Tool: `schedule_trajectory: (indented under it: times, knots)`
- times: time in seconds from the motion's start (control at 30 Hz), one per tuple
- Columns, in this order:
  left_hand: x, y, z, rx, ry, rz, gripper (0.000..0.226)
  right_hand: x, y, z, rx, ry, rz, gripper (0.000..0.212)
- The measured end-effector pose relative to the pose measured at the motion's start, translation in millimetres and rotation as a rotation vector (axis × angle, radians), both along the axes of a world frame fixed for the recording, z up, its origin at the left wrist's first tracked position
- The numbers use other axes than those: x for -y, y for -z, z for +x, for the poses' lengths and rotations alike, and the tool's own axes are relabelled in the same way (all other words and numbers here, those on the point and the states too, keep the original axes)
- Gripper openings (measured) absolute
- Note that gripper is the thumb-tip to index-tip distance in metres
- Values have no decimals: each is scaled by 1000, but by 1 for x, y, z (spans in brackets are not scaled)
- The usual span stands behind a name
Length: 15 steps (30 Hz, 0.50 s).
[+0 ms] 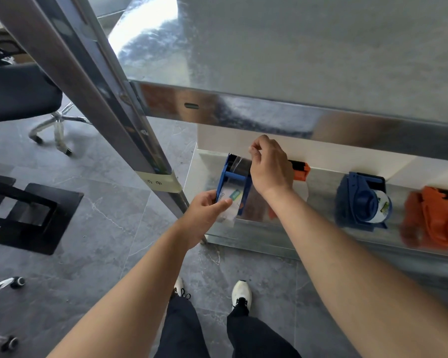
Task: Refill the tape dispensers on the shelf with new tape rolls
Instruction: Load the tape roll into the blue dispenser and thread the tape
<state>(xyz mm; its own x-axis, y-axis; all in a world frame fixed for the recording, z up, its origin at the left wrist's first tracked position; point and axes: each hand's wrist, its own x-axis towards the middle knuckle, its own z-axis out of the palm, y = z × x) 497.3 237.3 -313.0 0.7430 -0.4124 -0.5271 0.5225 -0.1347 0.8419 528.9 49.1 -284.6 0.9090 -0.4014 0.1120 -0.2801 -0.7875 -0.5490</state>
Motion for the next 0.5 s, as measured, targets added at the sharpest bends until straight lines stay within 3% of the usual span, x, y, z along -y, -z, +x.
schedule_trajectory:
  times: [0.1, 0.23, 0.3, 0.37, 0.5]
  knots:
    - [3, -1, 2, 2, -60, 33, 30, -1, 0, 2, 2, 12, 4, 18]
    - [7, 2, 3, 55, -79, 65, 98, -1, 2, 5, -42, -26, 49, 25]
    - [7, 5, 4, 58, -92, 44, 111, 0, 0, 5, -67, -31, 26, 25]
    - [6, 0, 2, 57, -92, 19, 97, -1, -3, 4, -87, -36, -18, 22]
    - [-2, -1, 0, 51, 22, -23, 31, 0, -7, 5, -116, -9, -80, 22]
